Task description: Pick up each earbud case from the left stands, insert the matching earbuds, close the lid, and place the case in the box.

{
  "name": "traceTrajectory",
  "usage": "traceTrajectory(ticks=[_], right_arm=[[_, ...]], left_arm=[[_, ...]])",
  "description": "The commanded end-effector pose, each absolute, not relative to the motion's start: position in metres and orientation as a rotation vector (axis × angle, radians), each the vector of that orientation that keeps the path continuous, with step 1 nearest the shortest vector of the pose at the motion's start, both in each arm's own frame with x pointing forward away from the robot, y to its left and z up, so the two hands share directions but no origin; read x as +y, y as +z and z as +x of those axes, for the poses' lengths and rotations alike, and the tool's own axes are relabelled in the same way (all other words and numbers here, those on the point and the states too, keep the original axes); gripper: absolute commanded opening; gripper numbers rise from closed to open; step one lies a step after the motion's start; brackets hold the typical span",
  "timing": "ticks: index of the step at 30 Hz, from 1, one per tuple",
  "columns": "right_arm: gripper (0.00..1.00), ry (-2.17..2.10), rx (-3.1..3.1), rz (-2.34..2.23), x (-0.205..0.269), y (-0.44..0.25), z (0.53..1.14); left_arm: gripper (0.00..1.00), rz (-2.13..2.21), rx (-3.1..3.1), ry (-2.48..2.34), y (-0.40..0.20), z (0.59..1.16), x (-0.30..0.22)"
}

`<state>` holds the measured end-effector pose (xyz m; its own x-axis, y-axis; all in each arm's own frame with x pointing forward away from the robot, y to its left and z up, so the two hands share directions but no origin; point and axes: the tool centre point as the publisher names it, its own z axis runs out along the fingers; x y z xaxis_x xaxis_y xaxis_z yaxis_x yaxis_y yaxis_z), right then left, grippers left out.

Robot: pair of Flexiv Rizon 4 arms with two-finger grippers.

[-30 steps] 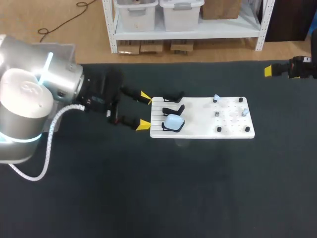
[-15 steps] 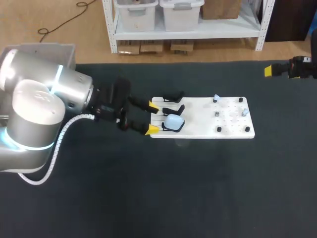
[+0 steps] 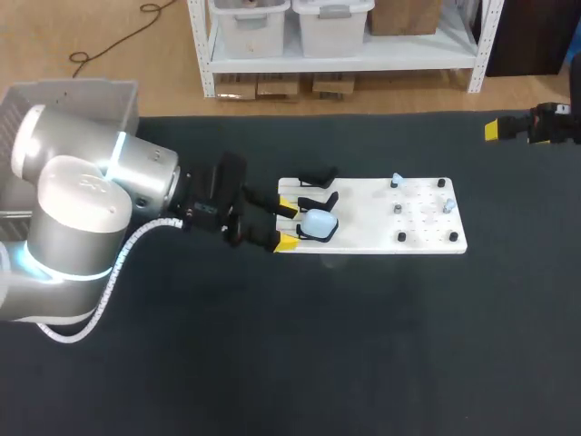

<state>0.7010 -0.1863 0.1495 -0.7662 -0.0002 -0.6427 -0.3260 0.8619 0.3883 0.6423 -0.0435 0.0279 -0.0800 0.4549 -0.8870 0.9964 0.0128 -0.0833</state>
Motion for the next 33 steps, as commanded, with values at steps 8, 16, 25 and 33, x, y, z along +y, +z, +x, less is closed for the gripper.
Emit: traceTrajectory(ticks=[8,16,25,33], right_arm=[[1.0,0.645,2.372,-0.235,-0.186,0.15,0.701],[1.0,0.645,2.372,-0.235,-0.186,0.15,0.701],[1.0,0.645,2.372,-0.235,-0.186,0.15,0.701],[1.0,0.645,2.372,-0.235,-0.186,0.15,0.701]], left_arm=[[0.58,1.517,1.589,-1.044,0.018,0.652,-0.053],[0.55,1.515,1.578,-1.052,0.017,0.656,-0.054],[0.53,1.526,1.549,-1.082,0.02,0.651,-0.062],[0.53,1.524,1.544,-1.08,0.017,0.652,-0.066]])
